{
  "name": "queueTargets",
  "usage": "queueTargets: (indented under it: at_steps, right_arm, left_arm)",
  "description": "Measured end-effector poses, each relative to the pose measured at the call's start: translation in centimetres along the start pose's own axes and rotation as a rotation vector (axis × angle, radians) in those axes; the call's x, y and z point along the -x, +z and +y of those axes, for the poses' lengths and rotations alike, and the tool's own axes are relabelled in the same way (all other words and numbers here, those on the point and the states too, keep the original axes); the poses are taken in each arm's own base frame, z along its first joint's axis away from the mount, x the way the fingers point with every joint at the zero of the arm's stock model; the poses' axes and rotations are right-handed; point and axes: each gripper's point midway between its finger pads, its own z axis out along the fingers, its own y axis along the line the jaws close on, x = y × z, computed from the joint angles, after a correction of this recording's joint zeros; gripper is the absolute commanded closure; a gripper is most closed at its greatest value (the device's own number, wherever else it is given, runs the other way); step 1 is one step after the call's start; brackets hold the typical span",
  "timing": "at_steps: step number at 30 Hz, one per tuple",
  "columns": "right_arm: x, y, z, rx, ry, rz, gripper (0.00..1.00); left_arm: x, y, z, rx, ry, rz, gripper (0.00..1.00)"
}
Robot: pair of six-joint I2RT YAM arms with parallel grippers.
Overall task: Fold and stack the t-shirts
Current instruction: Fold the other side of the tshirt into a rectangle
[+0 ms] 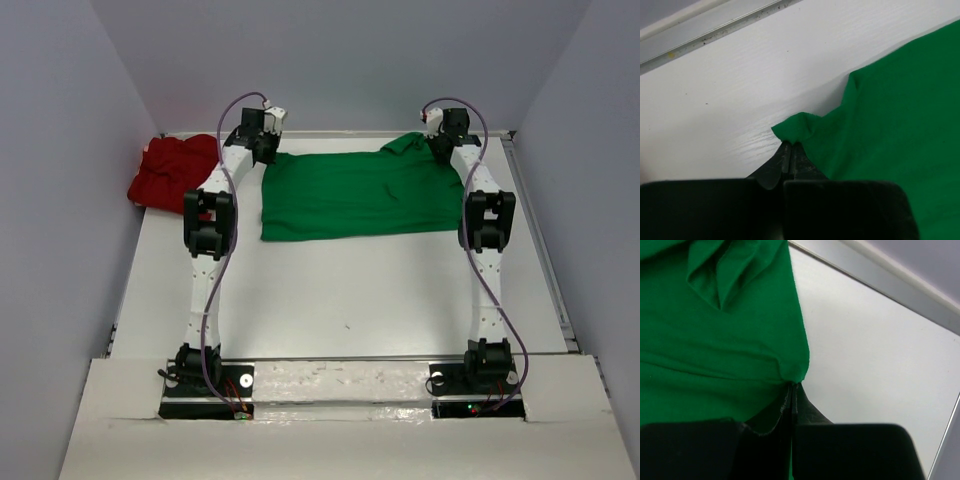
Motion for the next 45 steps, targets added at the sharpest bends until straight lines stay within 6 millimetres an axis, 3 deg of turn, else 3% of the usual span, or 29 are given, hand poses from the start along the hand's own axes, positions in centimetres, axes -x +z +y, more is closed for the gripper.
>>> queueTargets:
  at_steps: [10,14,21,28,33,37,43,45]
  right_arm:
    - [-1.8,-2.5,0.8,0.040,-0.016,0.063,1.00]
    - [-2.1,-3.5,1.0,0.052,-0.021,0.075,1.00]
    - [-0.8,-3.6,0.3,0.025,-0.010,0.027,1.00]
    - [3.3,-3.5,-1.7,-0.034,0.006,-0.104,1.00]
    - [4.2,-3.6,-2.0,-0.041,-0.005,-0.140,1.00]
    - [3.4,-3.2,-1.7,-0.036,-0.026,-0.129,1.00]
    - [-0.6,-3.7,0.1,0.005,-0.073,-0.036,1.00]
    - [-1.0,-4.3,0.2,0.005,-0.083,-0.027,1.00]
  left_arm:
    - [4.0,-5.2,-0.1,-0.001,0.034,-0.062,1.00]
    - [4.5,-6.6,-0.3,-0.006,0.044,-0.070,1.00]
    - [3.8,-7.1,-1.1,-0.044,0.043,-0.050,1.00]
    - [3.6,-7.1,-1.2,-0.051,0.042,-0.044,1.00]
    - [3.5,-7.1,-1.2,-0.050,0.043,-0.043,1.00]
    - [3.4,-7.1,-1.3,-0.051,0.044,-0.039,1.00]
    - [1.6,-7.6,-1.5,-0.054,0.052,0.000,1.00]
    - [1.2,-8.1,-1.6,-0.056,0.055,0.010,1.00]
